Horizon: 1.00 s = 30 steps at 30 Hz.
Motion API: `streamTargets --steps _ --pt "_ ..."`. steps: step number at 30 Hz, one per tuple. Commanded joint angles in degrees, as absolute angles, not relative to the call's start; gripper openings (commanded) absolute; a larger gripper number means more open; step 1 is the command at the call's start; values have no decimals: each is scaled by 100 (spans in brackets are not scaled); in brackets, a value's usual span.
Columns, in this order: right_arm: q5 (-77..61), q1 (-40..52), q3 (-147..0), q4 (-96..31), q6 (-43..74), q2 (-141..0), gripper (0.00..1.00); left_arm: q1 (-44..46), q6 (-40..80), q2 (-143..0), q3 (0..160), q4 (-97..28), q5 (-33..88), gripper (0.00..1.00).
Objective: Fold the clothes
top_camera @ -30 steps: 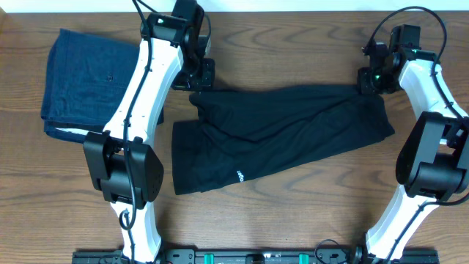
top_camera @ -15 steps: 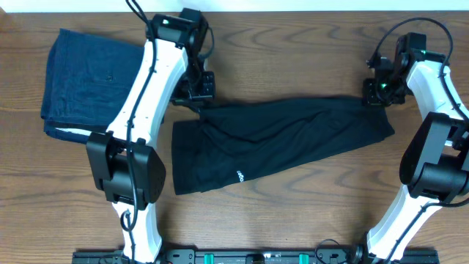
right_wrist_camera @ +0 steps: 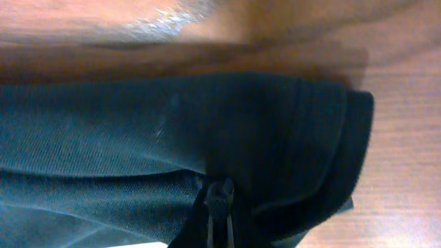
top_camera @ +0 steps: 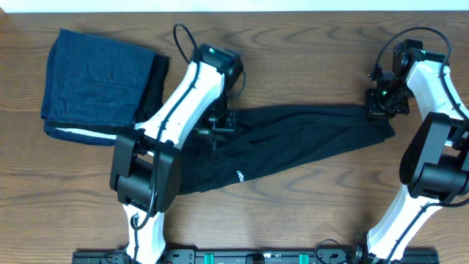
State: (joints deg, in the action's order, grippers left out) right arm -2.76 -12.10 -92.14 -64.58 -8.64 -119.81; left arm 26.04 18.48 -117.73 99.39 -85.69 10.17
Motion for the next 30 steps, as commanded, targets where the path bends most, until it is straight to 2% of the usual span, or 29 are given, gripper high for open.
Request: streamTargets --steps 1,13,30 --pt "126 -1275 -9190 -6525 -576 -11751 1 2563 2093 -11688 9502 -8536 965 6" --pt "755 -1275 -9183 -7170 172 -11751 1 2569 2176 -11688 8495 -7953 967 6" --pt "749 -1275 -9177 -7435 423 -11754 1 2569 2176 -11688 7437 -7273 965 6"
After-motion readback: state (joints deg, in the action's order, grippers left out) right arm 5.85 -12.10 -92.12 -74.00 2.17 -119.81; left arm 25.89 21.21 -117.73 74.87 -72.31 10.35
